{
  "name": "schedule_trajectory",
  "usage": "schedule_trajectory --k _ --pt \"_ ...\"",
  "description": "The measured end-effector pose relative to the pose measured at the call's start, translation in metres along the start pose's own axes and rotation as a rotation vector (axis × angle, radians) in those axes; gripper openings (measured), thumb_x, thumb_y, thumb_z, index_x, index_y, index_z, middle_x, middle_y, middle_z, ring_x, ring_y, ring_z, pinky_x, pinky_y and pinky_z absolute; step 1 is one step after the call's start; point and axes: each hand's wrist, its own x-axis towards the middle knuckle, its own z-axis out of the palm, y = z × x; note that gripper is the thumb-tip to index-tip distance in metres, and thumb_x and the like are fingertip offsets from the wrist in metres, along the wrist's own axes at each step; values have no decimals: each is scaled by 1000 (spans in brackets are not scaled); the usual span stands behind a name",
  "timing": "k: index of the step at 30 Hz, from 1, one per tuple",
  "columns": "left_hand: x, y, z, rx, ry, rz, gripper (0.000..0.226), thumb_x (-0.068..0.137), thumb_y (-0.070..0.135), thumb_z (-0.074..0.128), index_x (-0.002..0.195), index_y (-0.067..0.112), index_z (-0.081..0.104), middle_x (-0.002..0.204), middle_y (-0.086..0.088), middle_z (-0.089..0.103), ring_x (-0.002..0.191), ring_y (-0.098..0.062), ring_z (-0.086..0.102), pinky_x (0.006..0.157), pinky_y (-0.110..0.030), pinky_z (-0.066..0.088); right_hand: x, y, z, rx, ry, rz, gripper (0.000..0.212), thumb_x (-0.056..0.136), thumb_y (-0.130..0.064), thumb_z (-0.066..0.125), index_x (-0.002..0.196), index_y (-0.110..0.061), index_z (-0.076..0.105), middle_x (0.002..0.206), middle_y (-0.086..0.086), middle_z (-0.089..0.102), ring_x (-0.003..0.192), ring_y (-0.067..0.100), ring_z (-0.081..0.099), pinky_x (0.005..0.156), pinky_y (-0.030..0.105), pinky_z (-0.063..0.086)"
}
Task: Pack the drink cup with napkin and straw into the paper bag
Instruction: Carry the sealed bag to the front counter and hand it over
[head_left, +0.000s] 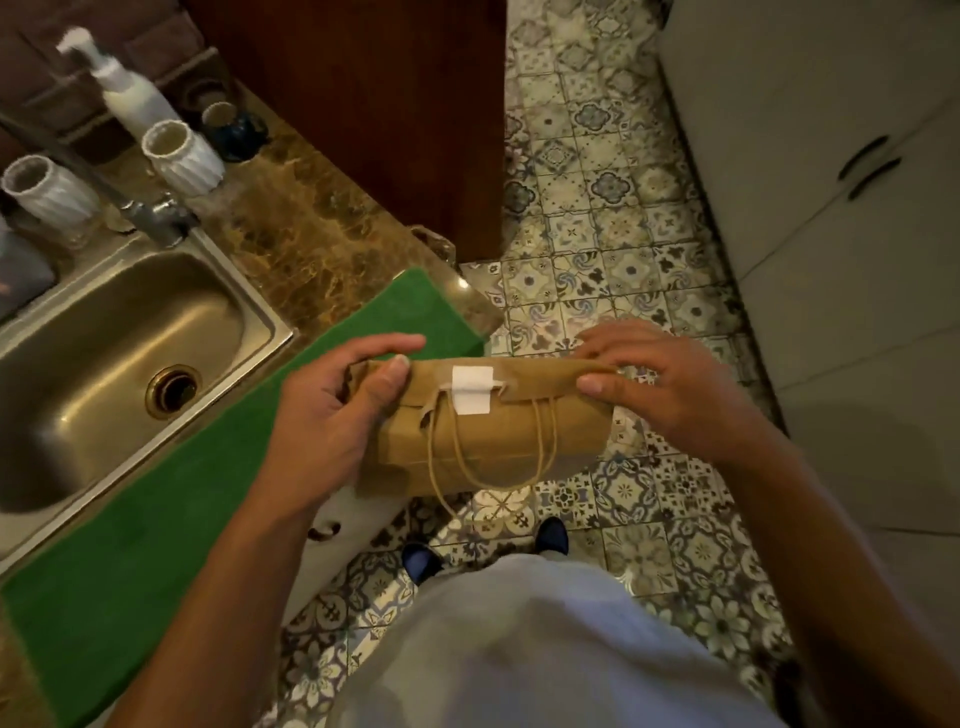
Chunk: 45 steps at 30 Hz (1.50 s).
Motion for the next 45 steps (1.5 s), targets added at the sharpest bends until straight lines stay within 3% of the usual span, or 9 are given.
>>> schedule_trajectory --k 8,15,23,26,29,33,37,40,45 --pt "45 34 124 -91 -61 -21 18 95 21 62 99 34 73 81 24 73 68 5 64 58 -15 54 -62 43 -64 183 402 177 26 98 -22 64 111 -44 66 106 -34 70 103 -5 66 83 11 50" --pt "93 54 208 -78 -244 -38 19 97 27 57 95 37 73 85 27 72 74 6 66 61 -19 55 -91 76 -107 223 689 289 29 101 -17 61 120 -38 69 111 -24 73 105 2 67 87 22 55" --pt "185 78 299 -63 -545 19 26 104 28 50 92 30 73 83 13 71 78 -14 62 66 -32 51 -88 83 -151 -3 1111 354 37 100 -10 61 133 -29 61 115 -22 69 99 -6 69 78 15 56" --pt "228 97 336 -99 -637 69 15 100 31 58 94 32 71 81 13 71 74 -9 63 63 -27 53 -77 92 -168 26 1282 393 36 98 -3 61 127 -25 63 90 -37 68 79 -12 66 66 7 49" --pt "260 112 361 -148 -757 118 10 89 35 69 99 38 71 86 14 71 80 -11 63 69 -34 52 -74 96 -182 108 1436 403 31 99 -4 61 121 -23 68 71 -26 64 62 -5 56 58 12 46" --pt "286 134 400 -134 -908 211 39 95 5 63 122 32 65 89 13 78 81 -3 72 68 -22 58 -67 104 -207 48 1609 465 29 98 -11 64 121 -29 70 75 -25 66 68 -3 58 63 14 45" --pt "292 159 446 -120 -932 331 33 97 8 61 120 31 67 78 23 75 74 4 70 64 -12 55 -71 104 -234 51 1733 524 29 99 -15 63 116 -37 70 83 -18 72 75 -1 65 64 18 52" --pt "290 179 486 -182 -961 354 31 95 11 65 118 31 66 61 8 67 59 1 64 59 -15 55 -86 102 -253 6 1809 544 29 101 -11 59 117 -33 67 81 -25 72 71 -4 66 59 12 51" --pt "274 205 556 -238 -1072 333 27 92 13 69 108 35 70 88 12 77 84 0 73 67 -12 54 -121 108 -280 -97 1981 568 27 100 -17 60 118 -36 69 76 -17 71 66 2 63 56 18 50"
